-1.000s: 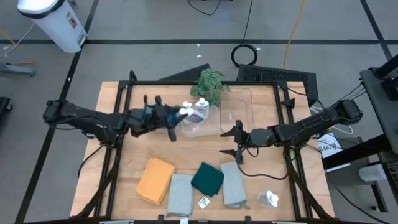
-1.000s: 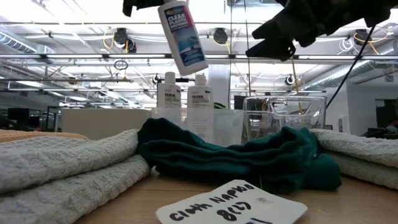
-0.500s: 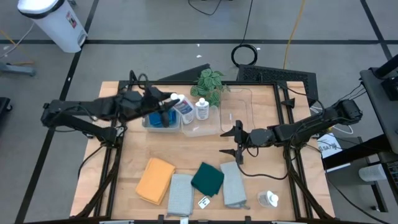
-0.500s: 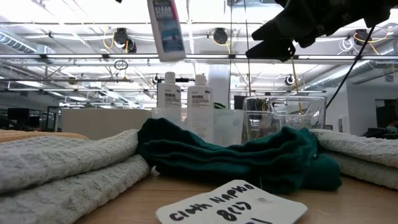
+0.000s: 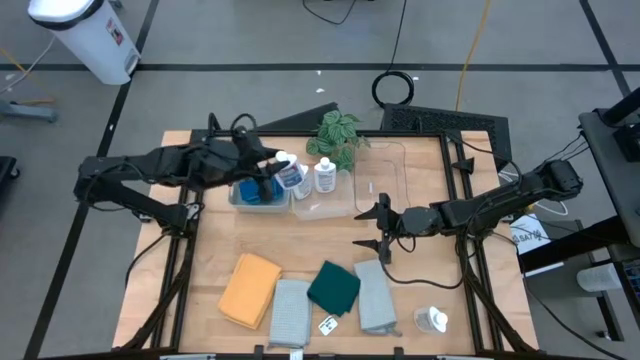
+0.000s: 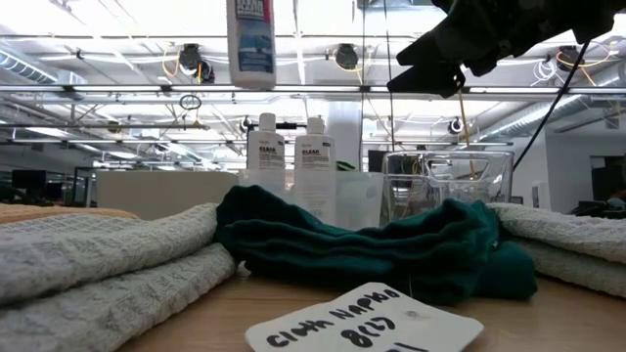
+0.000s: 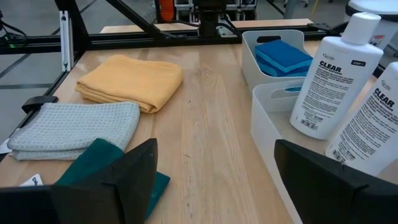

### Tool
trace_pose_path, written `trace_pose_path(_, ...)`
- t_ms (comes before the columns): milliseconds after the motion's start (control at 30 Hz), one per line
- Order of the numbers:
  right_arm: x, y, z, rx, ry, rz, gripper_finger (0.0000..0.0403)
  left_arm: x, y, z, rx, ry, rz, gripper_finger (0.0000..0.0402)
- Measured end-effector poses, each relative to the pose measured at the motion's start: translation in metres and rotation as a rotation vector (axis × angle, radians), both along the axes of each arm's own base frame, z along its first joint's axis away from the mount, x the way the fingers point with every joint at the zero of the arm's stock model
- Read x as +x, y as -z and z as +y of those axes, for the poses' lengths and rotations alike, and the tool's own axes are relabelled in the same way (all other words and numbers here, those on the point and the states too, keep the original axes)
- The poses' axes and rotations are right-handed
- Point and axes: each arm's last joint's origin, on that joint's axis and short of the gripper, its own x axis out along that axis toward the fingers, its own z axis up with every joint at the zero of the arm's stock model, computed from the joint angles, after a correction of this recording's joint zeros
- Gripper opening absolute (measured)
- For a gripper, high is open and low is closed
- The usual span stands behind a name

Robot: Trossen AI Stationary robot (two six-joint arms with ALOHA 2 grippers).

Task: Pick & Place Kitchen Items
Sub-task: Put the white plastic restorer bottle into the white bin

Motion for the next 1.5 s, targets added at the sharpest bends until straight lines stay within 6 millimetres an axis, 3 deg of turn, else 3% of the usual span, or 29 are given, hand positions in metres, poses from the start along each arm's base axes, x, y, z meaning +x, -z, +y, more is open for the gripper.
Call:
trace_pose_path(200,0.0,0.0,0.0,0.0,0.0,0.0,0.0293,0.01,0.008,0.0,-0.003,0.001,0.037,0.0118)
trace_pose_path(1500,0.0,0.0,0.0,0.0,0.0,0.001,0.0293,0.014,0.01,-0.002,-0.103,0.002,0.004,0.0118)
